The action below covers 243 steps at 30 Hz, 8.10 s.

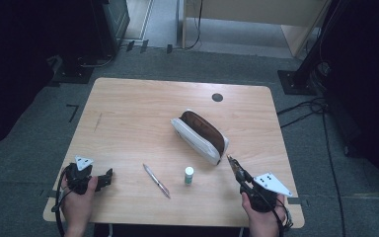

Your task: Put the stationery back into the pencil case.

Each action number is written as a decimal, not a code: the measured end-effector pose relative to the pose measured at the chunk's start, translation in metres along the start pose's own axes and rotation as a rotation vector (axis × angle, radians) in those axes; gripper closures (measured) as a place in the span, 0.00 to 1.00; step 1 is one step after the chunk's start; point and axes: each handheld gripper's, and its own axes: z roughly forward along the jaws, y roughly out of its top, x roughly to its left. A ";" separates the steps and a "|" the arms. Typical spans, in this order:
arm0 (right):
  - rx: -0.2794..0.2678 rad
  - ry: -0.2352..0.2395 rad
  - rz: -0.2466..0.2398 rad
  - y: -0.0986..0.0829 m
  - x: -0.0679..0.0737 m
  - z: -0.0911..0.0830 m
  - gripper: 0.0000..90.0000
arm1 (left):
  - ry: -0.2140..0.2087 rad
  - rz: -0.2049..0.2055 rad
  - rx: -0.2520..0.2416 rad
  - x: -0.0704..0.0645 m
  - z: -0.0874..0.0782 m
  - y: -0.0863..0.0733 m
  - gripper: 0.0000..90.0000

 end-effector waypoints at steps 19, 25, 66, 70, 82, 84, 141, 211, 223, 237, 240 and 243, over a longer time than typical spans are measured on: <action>0.000 0.055 -0.098 0.041 0.006 0.018 0.82 | 0.000 0.000 0.000 0.000 0.000 0.000 0.04; -0.001 0.081 -0.127 0.061 0.007 0.027 0.82 | 0.000 0.000 0.000 0.000 0.000 0.000 0.04; 0.144 0.276 -0.172 0.109 -0.001 0.101 0.81 | 0.000 0.001 0.000 0.000 0.000 0.000 0.04; 0.145 0.279 -0.170 0.109 -0.001 0.101 0.82 | 0.000 0.001 0.001 0.000 0.000 0.000 0.04; 0.103 0.269 -0.181 0.108 0.002 0.090 0.90 | 0.000 -0.001 -0.001 0.000 0.000 0.000 0.04; 0.097 0.274 -0.175 0.108 0.003 0.087 0.90 | 0.000 0.000 0.000 0.000 0.000 0.000 0.04; 0.067 0.459 -0.203 0.038 0.083 0.061 0.63 | 0.000 0.000 0.000 0.000 0.000 0.000 0.04; -0.023 0.285 -0.198 0.058 0.040 0.023 0.73 | 0.000 0.000 0.000 0.000 0.000 0.000 0.04; -0.046 0.215 -0.182 0.067 0.016 0.013 0.73 | 0.000 0.000 0.000 0.000 0.000 0.000 0.04; -0.058 0.169 -0.190 0.084 0.002 0.015 0.73 | 0.000 0.000 0.000 0.000 0.000 0.000 0.04; -0.057 0.164 -0.189 0.089 0.001 0.018 0.73 | 0.000 0.000 0.000 0.000 0.000 0.000 0.04; -0.055 0.159 -0.204 0.095 0.001 0.022 0.73 | 0.000 0.000 0.000 0.000 0.000 0.000 0.04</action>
